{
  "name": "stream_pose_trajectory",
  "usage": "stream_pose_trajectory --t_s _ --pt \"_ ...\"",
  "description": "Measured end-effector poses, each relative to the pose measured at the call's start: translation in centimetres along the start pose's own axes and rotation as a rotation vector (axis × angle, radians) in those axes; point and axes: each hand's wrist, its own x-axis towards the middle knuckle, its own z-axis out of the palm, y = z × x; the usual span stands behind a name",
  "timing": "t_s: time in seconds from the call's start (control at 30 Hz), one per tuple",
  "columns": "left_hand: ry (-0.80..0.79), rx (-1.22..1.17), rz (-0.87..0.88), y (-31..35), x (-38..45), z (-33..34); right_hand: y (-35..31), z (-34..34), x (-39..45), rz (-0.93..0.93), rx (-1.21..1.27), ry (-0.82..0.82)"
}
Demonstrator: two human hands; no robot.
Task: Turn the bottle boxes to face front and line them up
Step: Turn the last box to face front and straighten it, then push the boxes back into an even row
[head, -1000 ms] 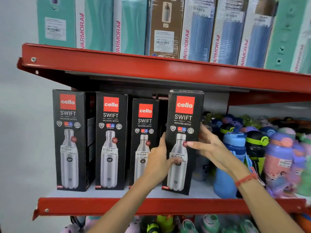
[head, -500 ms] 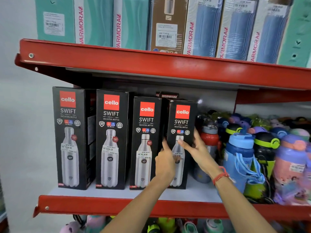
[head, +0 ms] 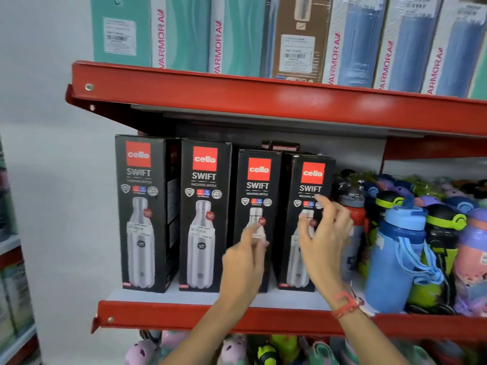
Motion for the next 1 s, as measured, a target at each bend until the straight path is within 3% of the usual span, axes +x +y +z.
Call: stream_pose_trajectory --t_s 0.17,0.3,0.4,0.5,0.57,0.67,0.8,1.0 --pt "0.213 0.005 -0.047 -5.0 -0.1 -8.3 -8.2 3.3 -3.4 0.038 0.473 -0.405" --pt "0.346 0.128 -0.037 -9.3 -0.7 -13.9 -12.9 7.0 -7.8 0.082 0.510 -0.672" --pt "0.282 0.006 -0.244 -12.1 -1.4 -16.5 -15.2 9.4 -11.2 0.213 0.409 -0.918" --pt "0.044 -0.240 -0.363 -14.1 -2.1 -18.1 -16.7 11.2 -13.6 0.335 0.330 -1.101" --pt "-0.113 -0.325 -0.399 -15.0 -2.4 -18.9 -17.5 11.9 -14.4 0.358 0.384 -1.088" --pt "-0.257 -0.268 -0.357 -16.0 -2.9 -19.8 -18.2 12.2 -15.0 0.370 0.434 -0.999" --pt "-0.292 -0.175 -0.289 -16.3 -3.8 -21.1 -18.3 11.4 -15.5 0.352 0.441 -0.945" --pt "-0.290 -0.127 -0.257 -15.4 -5.8 -23.0 -18.3 9.5 -16.5 0.259 0.265 -0.899"
